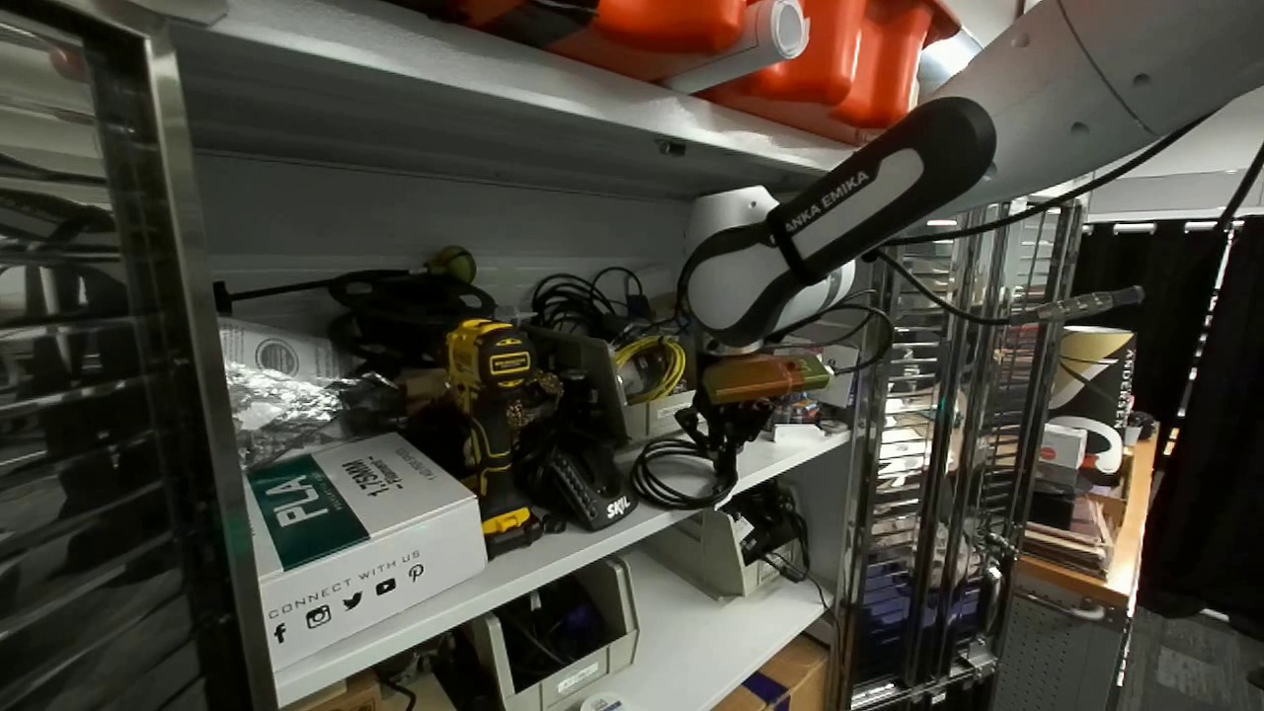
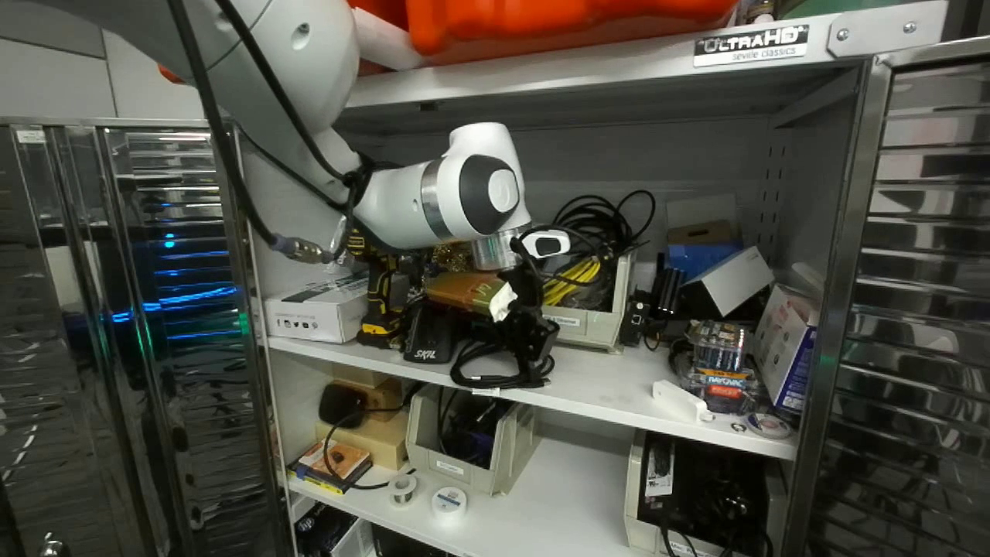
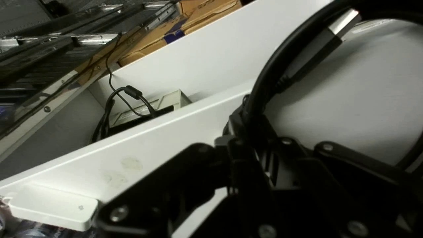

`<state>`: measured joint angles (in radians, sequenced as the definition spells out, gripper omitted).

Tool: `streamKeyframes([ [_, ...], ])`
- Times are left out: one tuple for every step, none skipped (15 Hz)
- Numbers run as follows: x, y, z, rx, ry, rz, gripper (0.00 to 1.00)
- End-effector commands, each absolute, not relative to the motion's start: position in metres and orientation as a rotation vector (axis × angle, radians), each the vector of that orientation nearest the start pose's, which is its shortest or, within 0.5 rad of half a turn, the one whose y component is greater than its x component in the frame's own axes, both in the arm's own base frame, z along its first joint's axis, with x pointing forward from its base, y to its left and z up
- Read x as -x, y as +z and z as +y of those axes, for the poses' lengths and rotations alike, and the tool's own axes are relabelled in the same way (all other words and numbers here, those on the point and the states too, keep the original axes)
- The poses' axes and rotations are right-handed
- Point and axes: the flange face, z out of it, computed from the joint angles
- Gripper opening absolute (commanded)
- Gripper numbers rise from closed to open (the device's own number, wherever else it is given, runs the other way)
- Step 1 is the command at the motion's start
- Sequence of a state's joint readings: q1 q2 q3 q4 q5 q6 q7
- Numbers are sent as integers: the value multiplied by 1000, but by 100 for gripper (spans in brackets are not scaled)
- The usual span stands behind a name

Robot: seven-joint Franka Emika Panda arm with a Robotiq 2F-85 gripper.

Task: Put the black cable in the box

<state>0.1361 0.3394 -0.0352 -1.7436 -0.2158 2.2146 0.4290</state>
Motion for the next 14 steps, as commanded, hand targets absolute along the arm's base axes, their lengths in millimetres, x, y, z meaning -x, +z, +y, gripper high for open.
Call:
streamKeyframes([
  [-607,422,61,3279,-310,314,5],
  [-594,430,61,3272,-339,315,5],
  [-583,439,60,3265,-395,323,5],
  [-572,451,58,3250,-461,329,5],
  [-563,462,56,3240,-537,343,5],
  [-554,475,54,3222,-628,356,4],
  [-547,485,53,3209,-707,366,3],
  [-543,496,49,3194,-788,381,3],
  [-538,506,46,3172,-866,398,3],
  [-535,514,42,3144,-938,419,3],
  [-533,522,38,3113,-1011,439,3],
  [-534,528,35,3079,-1082,457,3],
  [-535,533,30,3046,-1146,475,3],
  [-542,535,25,3012,-1190,498,3],
])
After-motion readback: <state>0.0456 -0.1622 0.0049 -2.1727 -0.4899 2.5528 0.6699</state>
